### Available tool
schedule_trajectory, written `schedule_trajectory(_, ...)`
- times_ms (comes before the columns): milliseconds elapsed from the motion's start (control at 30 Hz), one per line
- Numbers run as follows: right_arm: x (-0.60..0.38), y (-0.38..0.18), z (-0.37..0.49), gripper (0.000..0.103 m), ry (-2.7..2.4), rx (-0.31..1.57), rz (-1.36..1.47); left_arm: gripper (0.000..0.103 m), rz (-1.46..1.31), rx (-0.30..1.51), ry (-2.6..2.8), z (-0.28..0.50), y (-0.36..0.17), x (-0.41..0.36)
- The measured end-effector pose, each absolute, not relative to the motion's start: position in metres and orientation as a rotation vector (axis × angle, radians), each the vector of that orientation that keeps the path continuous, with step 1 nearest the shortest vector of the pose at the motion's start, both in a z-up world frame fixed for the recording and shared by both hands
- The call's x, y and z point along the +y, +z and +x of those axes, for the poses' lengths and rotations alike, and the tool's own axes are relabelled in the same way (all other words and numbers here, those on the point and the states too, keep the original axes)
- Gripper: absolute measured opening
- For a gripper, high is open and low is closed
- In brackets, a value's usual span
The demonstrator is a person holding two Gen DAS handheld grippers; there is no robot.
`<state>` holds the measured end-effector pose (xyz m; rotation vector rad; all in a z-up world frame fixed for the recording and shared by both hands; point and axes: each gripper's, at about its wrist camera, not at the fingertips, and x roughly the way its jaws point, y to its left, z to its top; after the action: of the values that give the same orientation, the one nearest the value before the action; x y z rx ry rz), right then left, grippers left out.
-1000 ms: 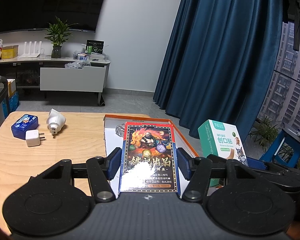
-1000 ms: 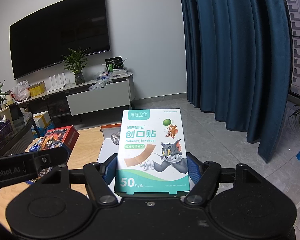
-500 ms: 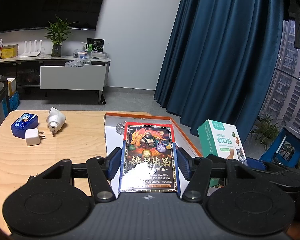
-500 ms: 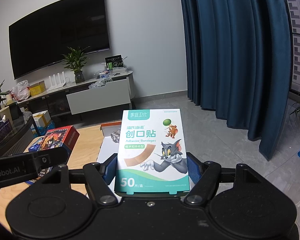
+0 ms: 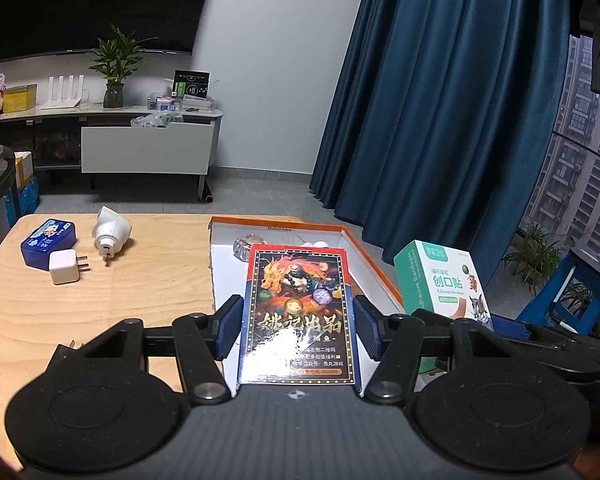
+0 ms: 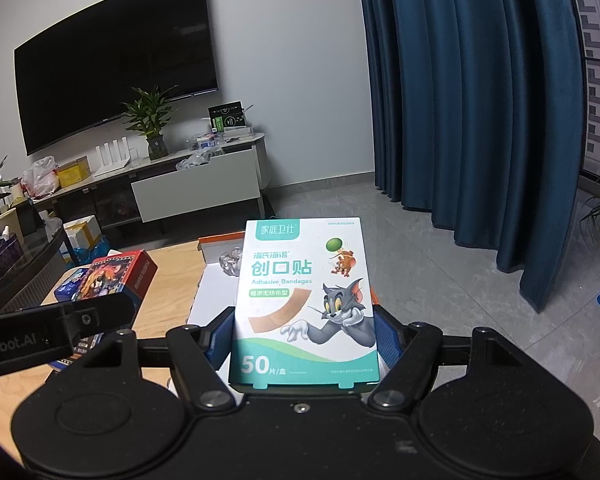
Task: Organize rigid objects
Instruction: 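Hold the card box and bandage box above the white box, then lower the card box with the left tool while the right tool lowers the bandage box toward the box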
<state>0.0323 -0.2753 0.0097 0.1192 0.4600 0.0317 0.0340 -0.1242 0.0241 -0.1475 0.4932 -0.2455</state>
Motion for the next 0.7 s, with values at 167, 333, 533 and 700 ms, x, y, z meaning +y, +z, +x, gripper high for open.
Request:
schedule_trajectory(167,-0.276,0.003,0.036,0.084,0.032,0.469,0.120,0.060,-0.147,0.500,-0.245,0.037,0.023,-0.123)
schedule_trajectory(333,-0.277,-0.003,0.035,0.084,0.031,0.477,0.123,0.060,-0.147,0.509,-0.243,0.040,0.021,-0.124)
schedule_trajectory(533,-0.277,-0.009,0.036,0.084,0.032,0.498,0.133,0.060,-0.146,0.525,-0.246,0.045,0.019,-0.125)
schedule_trajectory(700,-0.278,-0.012,0.039,0.084,0.030,0.514,0.139,0.060,-0.145,0.541,-0.246,0.051,0.015,-0.125)
